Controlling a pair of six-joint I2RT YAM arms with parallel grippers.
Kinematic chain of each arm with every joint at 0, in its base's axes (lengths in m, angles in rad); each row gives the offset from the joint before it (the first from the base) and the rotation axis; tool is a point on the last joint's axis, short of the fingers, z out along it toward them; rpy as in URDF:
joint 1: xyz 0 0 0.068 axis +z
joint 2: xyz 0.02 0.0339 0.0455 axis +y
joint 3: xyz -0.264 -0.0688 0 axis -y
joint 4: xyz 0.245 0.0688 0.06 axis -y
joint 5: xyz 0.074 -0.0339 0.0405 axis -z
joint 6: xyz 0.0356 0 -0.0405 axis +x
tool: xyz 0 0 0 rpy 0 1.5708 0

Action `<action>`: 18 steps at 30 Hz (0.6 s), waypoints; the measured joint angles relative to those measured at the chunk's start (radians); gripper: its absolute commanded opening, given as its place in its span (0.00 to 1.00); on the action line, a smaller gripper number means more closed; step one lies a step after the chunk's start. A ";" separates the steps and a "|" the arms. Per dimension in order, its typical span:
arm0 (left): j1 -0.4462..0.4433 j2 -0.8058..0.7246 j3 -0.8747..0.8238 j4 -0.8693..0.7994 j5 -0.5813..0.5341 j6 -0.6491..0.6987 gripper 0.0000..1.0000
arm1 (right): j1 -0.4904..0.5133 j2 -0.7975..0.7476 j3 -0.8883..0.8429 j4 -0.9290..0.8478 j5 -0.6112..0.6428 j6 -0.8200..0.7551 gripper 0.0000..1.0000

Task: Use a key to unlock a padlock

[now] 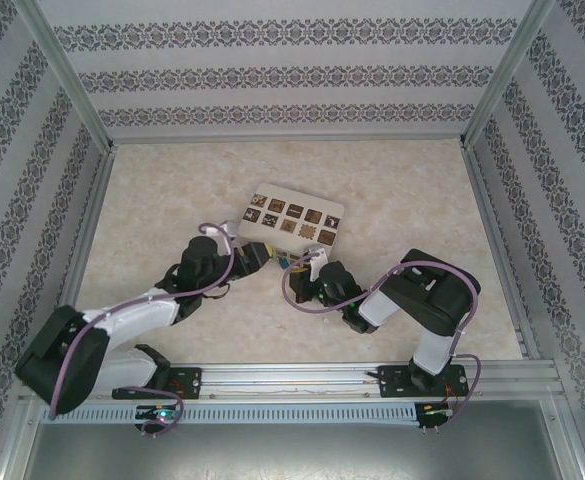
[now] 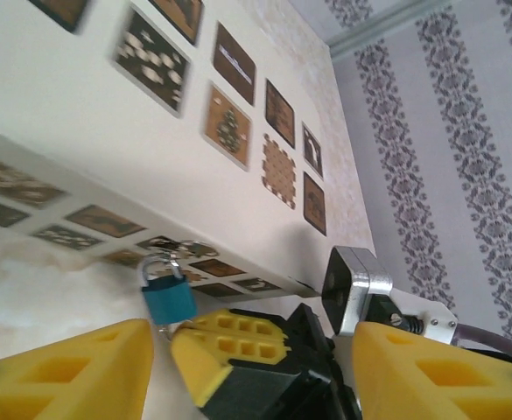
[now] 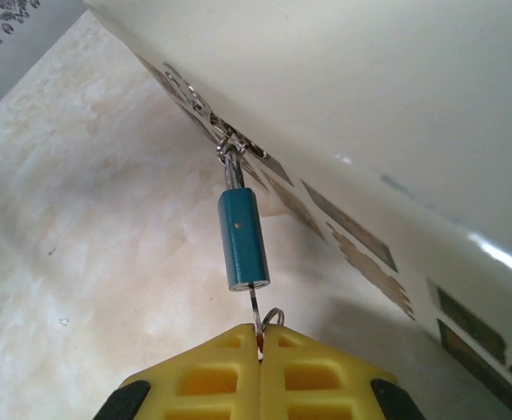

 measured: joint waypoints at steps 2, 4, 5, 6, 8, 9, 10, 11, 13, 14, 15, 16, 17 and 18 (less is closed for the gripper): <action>0.015 -0.062 -0.024 -0.026 -0.018 0.000 0.63 | 0.000 -0.003 0.000 0.000 -0.005 0.026 0.00; 0.026 -0.107 -0.039 -0.046 -0.030 0.001 0.64 | 0.000 -0.008 0.000 0.001 -0.011 0.052 0.00; 0.032 -0.127 -0.045 -0.055 -0.035 0.000 0.64 | 0.000 -0.010 0.000 0.001 -0.016 0.067 0.00; 0.037 -0.144 -0.051 -0.061 -0.040 0.000 0.64 | 0.000 -0.011 0.000 0.002 -0.021 0.085 0.00; 0.046 -0.167 -0.068 -0.068 -0.045 -0.001 0.64 | 0.000 -0.011 0.000 0.006 -0.027 0.118 0.00; 0.047 -0.175 -0.078 -0.069 -0.050 -0.004 0.64 | 0.001 -0.011 0.000 0.008 -0.030 0.138 0.00; 0.051 -0.178 -0.087 -0.069 -0.050 -0.006 0.64 | 0.003 -0.011 0.000 0.012 -0.032 0.152 0.00; 0.052 -0.179 -0.098 -0.069 -0.052 -0.013 0.64 | 0.005 -0.011 0.001 0.017 -0.035 0.172 0.00; 0.052 -0.177 -0.116 -0.070 -0.053 -0.028 0.64 | 0.006 -0.011 0.002 0.030 -0.045 0.212 0.00; 0.052 -0.174 -0.123 -0.070 -0.053 -0.036 0.64 | 0.006 -0.011 0.002 0.036 -0.051 0.233 0.00; 0.052 -0.169 -0.127 -0.069 -0.053 -0.044 0.64 | 0.006 -0.011 0.003 0.042 -0.054 0.251 0.00; 0.052 -0.163 -0.128 -0.069 -0.053 -0.051 0.63 | 0.006 -0.011 0.003 0.048 -0.058 0.269 0.00; 0.052 -0.153 -0.128 -0.066 -0.052 -0.058 0.62 | 0.006 -0.011 0.003 0.053 -0.061 0.286 0.00; 0.052 -0.141 -0.128 -0.062 -0.051 -0.068 0.61 | 0.006 -0.011 0.003 0.058 -0.064 0.299 0.00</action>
